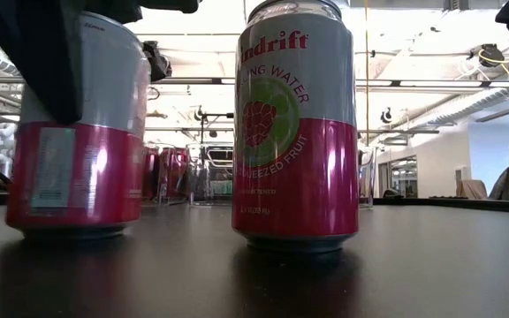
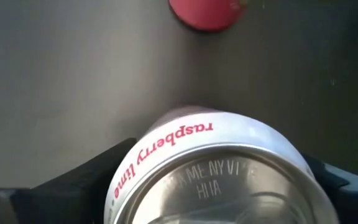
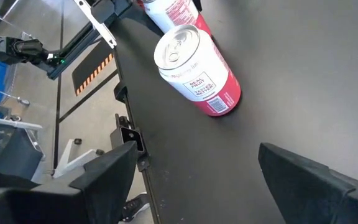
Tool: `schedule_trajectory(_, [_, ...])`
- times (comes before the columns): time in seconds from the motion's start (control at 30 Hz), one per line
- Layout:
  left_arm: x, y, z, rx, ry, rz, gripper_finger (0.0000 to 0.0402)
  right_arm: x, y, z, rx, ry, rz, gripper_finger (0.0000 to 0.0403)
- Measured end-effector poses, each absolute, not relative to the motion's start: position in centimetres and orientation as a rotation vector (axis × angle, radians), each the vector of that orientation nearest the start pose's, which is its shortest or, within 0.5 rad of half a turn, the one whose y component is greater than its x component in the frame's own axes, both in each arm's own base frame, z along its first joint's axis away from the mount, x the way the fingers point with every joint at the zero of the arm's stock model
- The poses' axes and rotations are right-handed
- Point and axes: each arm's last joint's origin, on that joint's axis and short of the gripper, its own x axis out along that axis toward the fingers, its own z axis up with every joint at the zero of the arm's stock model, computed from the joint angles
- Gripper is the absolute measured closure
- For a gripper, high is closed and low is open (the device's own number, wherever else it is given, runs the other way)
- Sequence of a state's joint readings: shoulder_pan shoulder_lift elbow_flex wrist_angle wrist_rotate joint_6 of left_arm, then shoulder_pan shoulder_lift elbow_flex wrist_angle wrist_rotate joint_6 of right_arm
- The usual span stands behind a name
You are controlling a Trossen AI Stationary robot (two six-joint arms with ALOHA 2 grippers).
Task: Sort soda cans
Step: Put the pink soda can into the middle transparent bin
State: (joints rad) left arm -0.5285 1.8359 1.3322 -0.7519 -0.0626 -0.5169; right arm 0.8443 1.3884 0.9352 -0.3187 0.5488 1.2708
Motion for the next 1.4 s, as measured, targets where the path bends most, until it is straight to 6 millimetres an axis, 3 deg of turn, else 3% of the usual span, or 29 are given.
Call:
schedule_trajectory(0.33, [31.5,-17.2,21.3,-0.071,1.332,-0.041,0.0082,20.0,20.3,24.5,0.705,0.654,-0.12,0.0074])
schedule_trajectory(0.5, [32.1,-15.7,24.1,-0.128,1.288,-0.001,0.0082,20.1,20.3,24.5,0.643,0.655,-0.1,0.0074])
schedule_trajectory(0.63, [32.4,-13.5,27.3,-0.194,1.198,0.074,0.0082,20.0,20.3,24.5,0.593,0.658,-0.085,0.0074])
schedule_trajectory(0.77, [32.1,-10.1,30.7,-0.26,1.105,0.154,0.0083,20.0,20.3,24.5,0.554,0.658,-0.072,0.0074])
schedule_trajectory(0.9, [31.7,-5.4,34.2,-0.346,1.003,0.247,0.0083,20.0,20.3,24.5,0.514,0.658,-0.058,0.0074])
schedule_trajectory(1.17, [30.1,3.9,39.5,-0.298,0.885,0.327,0.0083,20.0,20.3,24.5,0.446,0.659,-0.037,0.0074])
schedule_trajectory(1.3, [29.5,8.2,40.9,-0.237,0.844,0.308,0.0083,20.0,20.2,24.5,0.451,0.659,-0.039,0.0074])
schedule_trajectory(1.4, [29.3,11.4,40.4,-0.223,0.86,0.289,0.0083,20.1,20.1,24.5,0.467,0.657,-0.051,0.0074])
